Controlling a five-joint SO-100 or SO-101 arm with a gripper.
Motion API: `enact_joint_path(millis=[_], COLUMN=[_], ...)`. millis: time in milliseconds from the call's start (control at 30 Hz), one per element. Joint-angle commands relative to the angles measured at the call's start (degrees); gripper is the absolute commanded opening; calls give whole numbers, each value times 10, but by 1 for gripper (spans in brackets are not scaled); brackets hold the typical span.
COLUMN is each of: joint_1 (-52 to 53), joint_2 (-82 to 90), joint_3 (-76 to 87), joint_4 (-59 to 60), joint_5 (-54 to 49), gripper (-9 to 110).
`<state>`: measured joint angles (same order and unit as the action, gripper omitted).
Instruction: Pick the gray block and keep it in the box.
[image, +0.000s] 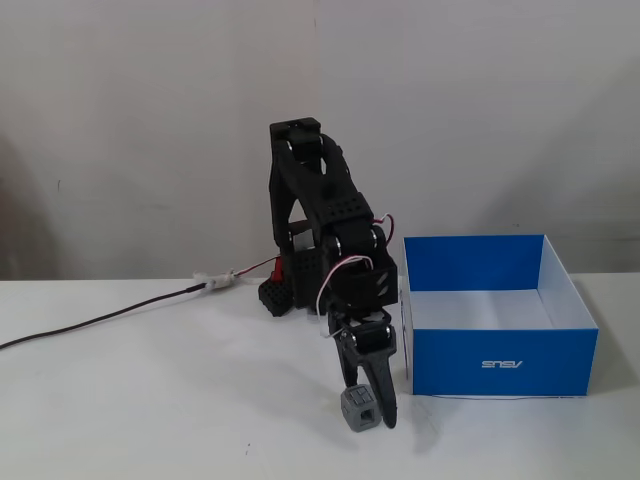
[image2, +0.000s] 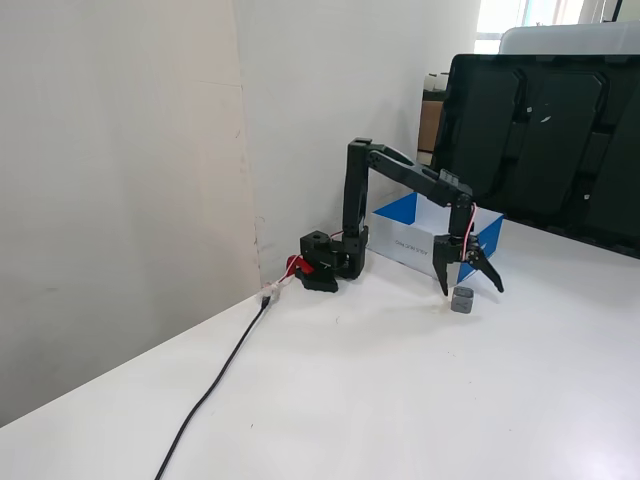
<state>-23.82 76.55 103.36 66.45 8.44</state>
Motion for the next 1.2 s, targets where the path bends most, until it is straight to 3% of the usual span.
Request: enact_joint_path(millis=[0,33,100,200,400,600,700,933,1167], joint_1=[4,5,11,15,33,57,40,-103,-291], joint_2=[9,9,9,6,14,99,139,316,361], joint_3=[-13,-13,-13,-16,-37,-246,-274,-221,-151], joint_4=[-6,-6,-7,-7,6,207,250,264,246], joint_5=[-3,-4,-5,-5,-2,2,8,17,23], gripper=[42,40,20,0,0,0,0,0,0])
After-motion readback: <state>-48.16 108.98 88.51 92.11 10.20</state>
